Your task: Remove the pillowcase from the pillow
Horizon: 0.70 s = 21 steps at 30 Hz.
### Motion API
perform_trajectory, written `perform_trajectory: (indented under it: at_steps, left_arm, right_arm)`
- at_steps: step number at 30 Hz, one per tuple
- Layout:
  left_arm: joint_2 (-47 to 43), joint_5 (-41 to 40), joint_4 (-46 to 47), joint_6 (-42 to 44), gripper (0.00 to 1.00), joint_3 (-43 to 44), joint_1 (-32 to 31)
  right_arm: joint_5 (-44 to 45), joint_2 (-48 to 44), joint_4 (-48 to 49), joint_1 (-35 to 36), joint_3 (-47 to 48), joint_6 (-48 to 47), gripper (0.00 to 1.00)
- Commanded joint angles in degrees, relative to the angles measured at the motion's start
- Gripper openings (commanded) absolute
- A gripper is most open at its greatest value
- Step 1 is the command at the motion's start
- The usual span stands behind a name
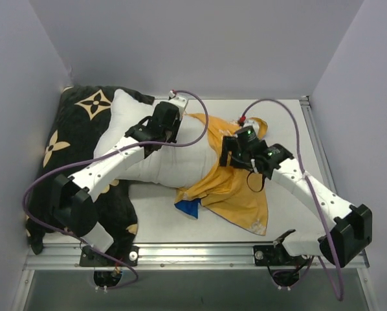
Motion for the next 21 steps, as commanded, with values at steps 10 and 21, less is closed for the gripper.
perform_trajectory:
  at_steps: [10,21]
  left_arm:
    - [-16.6,-1.7,15.2,5.0,0.00,-12.9,-8.9]
    - [-18.3,-3.2,16.9,5.0,0.00,-14.2,-9.1]
  right_arm:
    - [-10.0,22.2,-17.3,-5.6,47.3,-17.6,0.83]
    - [-15.9,33.6,-23.7,-5.0,51.3,-19.3,0.67]
